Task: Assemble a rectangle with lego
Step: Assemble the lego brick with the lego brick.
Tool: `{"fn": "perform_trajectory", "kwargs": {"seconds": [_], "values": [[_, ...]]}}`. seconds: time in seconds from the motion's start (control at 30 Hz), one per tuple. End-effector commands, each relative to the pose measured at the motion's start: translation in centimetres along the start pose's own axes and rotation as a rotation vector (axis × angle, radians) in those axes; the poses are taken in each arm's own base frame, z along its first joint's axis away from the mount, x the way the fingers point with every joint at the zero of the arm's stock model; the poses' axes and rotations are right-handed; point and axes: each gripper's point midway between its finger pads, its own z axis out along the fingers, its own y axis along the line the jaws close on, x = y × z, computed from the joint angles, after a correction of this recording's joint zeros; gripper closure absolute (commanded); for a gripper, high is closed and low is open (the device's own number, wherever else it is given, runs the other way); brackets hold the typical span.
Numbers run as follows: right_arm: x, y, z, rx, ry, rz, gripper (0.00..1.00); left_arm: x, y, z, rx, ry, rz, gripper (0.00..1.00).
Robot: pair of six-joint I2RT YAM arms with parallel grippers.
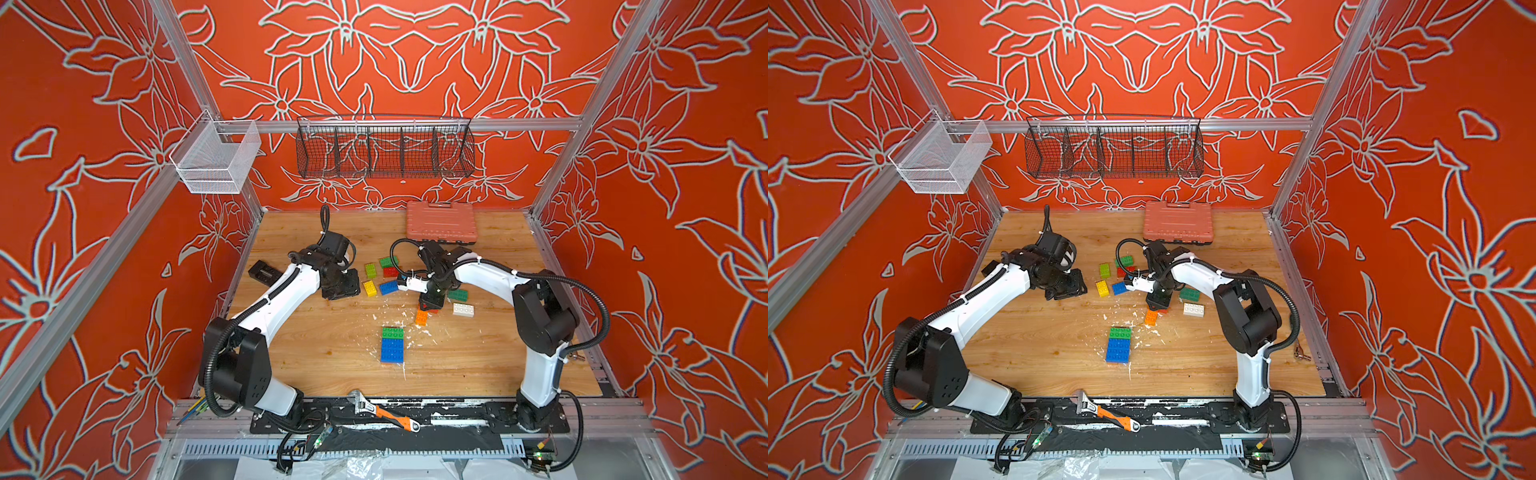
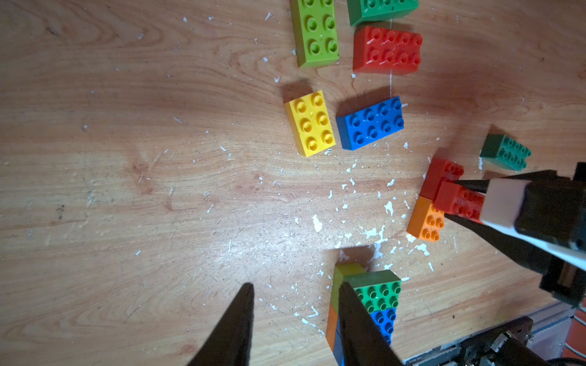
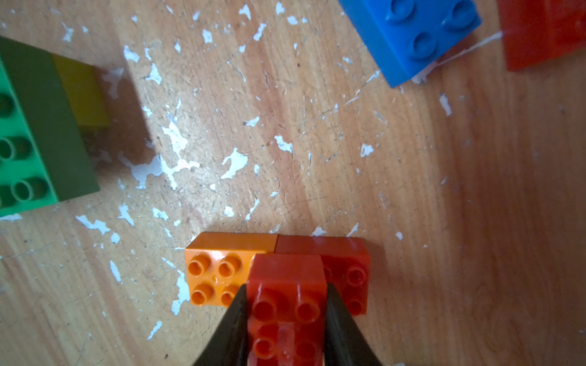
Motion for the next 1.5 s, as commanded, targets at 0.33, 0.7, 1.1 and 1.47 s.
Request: {"fn": "perform_trajectory", "kwargs": {"seconds": [0.33, 0.7, 1.1, 1.47], "values": [[3.0, 1.8, 2.1, -0.058, 0.139, 0.001, 1.00, 0.5, 0.7, 0.7, -0.016, 0.034, -0.003, 0.57], [3.6, 1.9, 2.1, -0.045, 0.162, 0.000, 1.00, 0.5, 0.8, 0.6, -0.014, 0.034, -0.003, 0.57], [4.0, 2.2, 2.2, -0.054, 0.183, 0.005, 1.00, 0.6, 0.7, 0.7, -0.012, 0.036, -0.003, 0.57], [4.2, 2.3, 1.9, -0.044, 0.183, 0.007, 1.00, 0.5, 0.6, 0.8, -0.007, 0.038, -0.003, 0.57]]}}
